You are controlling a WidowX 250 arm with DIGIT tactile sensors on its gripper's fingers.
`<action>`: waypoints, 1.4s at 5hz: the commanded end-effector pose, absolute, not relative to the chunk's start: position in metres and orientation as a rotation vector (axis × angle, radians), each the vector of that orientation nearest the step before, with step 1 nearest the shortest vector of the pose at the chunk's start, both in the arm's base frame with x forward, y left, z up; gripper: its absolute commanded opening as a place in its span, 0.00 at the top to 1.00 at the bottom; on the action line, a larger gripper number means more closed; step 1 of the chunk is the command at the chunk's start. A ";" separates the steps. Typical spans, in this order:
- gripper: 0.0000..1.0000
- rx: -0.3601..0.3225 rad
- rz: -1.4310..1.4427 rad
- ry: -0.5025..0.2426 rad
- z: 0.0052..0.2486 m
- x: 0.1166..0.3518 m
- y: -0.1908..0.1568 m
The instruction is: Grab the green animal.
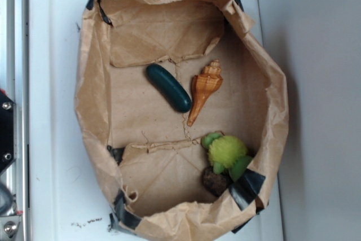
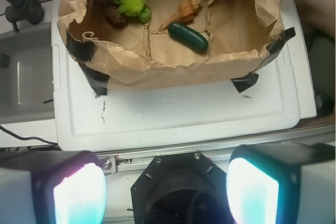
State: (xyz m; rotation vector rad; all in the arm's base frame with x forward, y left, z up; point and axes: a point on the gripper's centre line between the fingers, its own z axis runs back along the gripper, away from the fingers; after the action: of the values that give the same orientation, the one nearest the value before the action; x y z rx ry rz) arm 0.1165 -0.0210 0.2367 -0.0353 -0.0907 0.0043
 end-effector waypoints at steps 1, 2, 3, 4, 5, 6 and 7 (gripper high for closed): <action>0.00 -0.035 0.004 -0.091 0.237 0.117 -0.021; 0.00 -0.035 0.004 -0.091 0.237 0.117 -0.021; 0.00 -0.035 0.004 -0.091 0.237 0.117 -0.021; 0.00 -0.035 0.004 -0.091 0.237 0.117 -0.021; 0.00 -0.005 -0.022 -0.060 0.233 0.167 -0.009; 0.00 -0.002 -0.011 -0.040 0.229 0.216 0.000; 0.00 -0.054 -0.170 0.058 0.224 0.253 0.004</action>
State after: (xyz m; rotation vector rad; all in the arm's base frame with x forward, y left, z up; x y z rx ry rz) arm 0.2504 0.0011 0.2114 -0.0586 0.1152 -0.1780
